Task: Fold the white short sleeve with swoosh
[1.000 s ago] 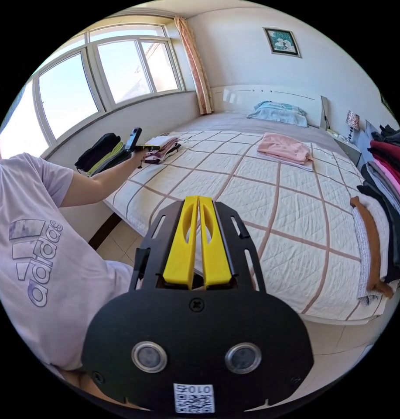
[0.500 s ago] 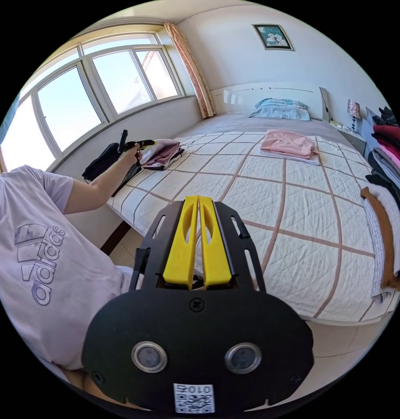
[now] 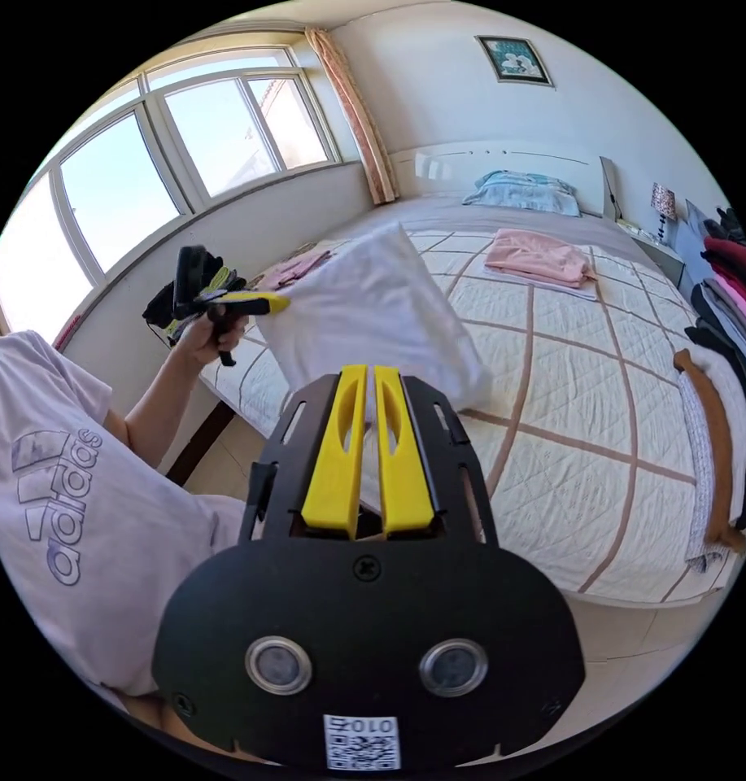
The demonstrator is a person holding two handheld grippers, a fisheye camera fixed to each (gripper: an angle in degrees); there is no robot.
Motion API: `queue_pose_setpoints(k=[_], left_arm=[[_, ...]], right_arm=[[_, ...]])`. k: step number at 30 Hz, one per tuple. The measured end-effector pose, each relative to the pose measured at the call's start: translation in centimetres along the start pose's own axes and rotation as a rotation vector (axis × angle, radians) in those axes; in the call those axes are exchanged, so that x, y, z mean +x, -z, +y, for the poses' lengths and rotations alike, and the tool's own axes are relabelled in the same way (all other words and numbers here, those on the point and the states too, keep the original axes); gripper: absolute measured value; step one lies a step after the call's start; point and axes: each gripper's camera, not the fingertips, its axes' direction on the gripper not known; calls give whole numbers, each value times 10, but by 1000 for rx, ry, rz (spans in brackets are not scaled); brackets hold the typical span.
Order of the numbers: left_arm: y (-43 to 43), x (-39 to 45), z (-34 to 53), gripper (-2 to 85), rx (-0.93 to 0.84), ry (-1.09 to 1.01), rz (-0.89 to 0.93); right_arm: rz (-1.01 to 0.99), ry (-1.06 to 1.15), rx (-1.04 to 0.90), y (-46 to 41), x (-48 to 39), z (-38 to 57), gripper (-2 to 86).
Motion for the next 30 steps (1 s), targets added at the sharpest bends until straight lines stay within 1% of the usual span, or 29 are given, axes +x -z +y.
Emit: queue_pose_setpoints(k=[2, 3, 4, 5, 7, 8, 10, 13, 14, 15, 16, 18, 19, 21, 23, 25, 26, 27, 28, 30], left_arm=[[-10, -12, 28, 8, 29, 122, -1], [-9, -15, 34, 8, 39, 151, -10], [-6, -21, 43, 9, 50, 202, -26], [-2, -23, 49, 10, 58, 222, -35], [4, -21, 51, 10, 52, 196, -35], [4, -19, 51, 11, 16, 177, -37], [3, -16, 52, 11, -22, 168, -39], [8, -11, 60, 13, 6, 185, -4], [10, -10, 64, 14, 7, 198, -4], [11, -10, 66, 14, 4, 200, -7], [12, -9, 71, 15, -3, 212, -23], [18, -9, 78, 16, -11, 232, -65], [23, -10, 81, 18, -13, 239, -82], [31, -13, 85, 20, -2, 254, -95], [48, -13, 86, 32, 41, 230, -130], [61, -9, 83, 48, 91, 204, -122], [68, -6, 80, 58, 121, 198, -118], [70, -4, 78, 64, 136, 190, -113], [74, 3, 73, 75, 164, 164, -97], [76, 16, 63, 94, 198, 114, -85]], right_arm=[[9, -10, -21, -10, 4, 0, 115], [18, -9, -51, -19, 5, 2, 139], [29, -10, -67, -24, 6, 2, 143], [57, -14, -89, -32, 8, 4, 152], [86, -30, -89, -39, 16, 4, 156], [90, -45, -88, -43, 24, 1, 156], [85, -54, -104, -51, 34, -7, 153], [43, -74, -170, -74, 47, -20, 133], [-8, -77, -223, -86, 50, -23, 112], [-60, -80, -249, -93, 50, -24, 70], [-76, -76, -232, -92, 48, -23, 49], [-68, -51, -152, -79, 41, -25, 37], [-64, -38, -148, -76, 39, -28, 36], [-1, 28, -149, -61, 30, -45, 31], [41, 64, -95, -38, 22, -65, 30], [55, 86, -10, -7, 15, -92, 29], [77, 100, 69, 19, 5, -111, 29], [117, 140, 155, 47, -10, -131, 29], [139, 166, 200, 61, -20, -140, 29], [164, 284, 361, 107, -61, -165, 29]])
